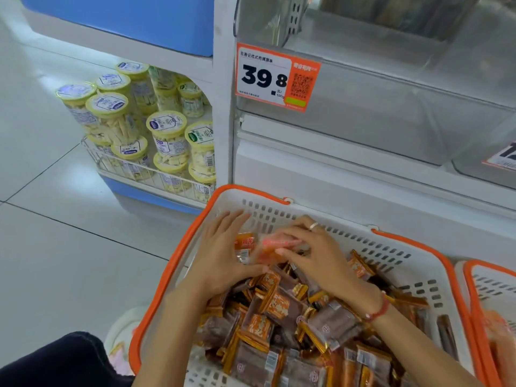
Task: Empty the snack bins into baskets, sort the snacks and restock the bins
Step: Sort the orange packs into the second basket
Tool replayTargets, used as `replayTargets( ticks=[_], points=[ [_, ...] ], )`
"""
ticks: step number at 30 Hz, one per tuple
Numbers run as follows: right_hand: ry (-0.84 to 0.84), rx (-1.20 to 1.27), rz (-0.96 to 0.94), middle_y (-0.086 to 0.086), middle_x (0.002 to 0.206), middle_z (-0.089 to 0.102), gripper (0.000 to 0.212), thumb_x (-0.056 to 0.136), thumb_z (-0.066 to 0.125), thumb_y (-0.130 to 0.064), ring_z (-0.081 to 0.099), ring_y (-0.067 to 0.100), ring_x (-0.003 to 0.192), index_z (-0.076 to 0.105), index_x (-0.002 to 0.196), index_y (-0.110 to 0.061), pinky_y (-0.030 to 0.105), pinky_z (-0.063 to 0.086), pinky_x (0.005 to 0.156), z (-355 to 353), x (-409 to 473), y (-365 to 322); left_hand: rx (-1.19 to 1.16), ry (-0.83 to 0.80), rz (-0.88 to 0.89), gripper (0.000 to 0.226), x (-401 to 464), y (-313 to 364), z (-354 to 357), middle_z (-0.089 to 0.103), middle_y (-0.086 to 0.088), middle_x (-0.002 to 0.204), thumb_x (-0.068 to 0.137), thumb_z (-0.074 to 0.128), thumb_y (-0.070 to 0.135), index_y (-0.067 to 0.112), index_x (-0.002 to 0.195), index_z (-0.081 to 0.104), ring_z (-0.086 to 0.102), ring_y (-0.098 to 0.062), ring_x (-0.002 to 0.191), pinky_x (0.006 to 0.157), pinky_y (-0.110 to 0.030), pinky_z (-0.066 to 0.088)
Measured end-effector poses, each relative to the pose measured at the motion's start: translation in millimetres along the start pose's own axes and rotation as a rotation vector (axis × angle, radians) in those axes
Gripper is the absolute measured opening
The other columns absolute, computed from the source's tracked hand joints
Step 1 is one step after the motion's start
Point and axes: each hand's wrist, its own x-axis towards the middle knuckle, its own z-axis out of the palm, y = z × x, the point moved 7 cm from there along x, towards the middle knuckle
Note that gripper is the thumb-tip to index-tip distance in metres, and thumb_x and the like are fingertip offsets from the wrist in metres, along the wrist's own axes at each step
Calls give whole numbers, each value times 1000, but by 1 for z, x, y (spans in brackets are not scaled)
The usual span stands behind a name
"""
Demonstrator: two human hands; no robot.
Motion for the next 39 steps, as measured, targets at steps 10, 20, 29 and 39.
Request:
replayTargets(
  ticks=[10,20,29,39],
  points=[
    [-246,-58,212,3,138,48,39,104,35,-25,47,23,128,37,144,-22,35,42,104,80,43,24,-239,591,-308,11,-28,-17,-54,62,17,81,87,66,44,39,92,58,58,-11,79,64,-29,38],
    [-146,-398,207,4,118,56,31,87,66,-39,46,22,117,61,109,-17,32,41,91,115,50,26,-688,686,-423,18,-28,-39,-46,54,22,94,93,53,32,34,108,43,55,-10,95,91,-43,44],
    [80,483,483,-14,112,66,32,77,77,-42,61,1,104,64,106,-36,21,49,92,-21,-86,38,-1037,619,-469,23,-21,5,-20,60,11,97,97,47,17,24,118,55,60,-2,86,83,-32,52],
    [329,959,579,2,124,63,59,73,79,-33,60,21,116,55,125,-21,36,53,88,-105,-157,32,-1018,-414,-352,30,-24,143,108,74,2,99,98,48,28,17,124,59,68,-17,93,87,-39,51]
  ],
)
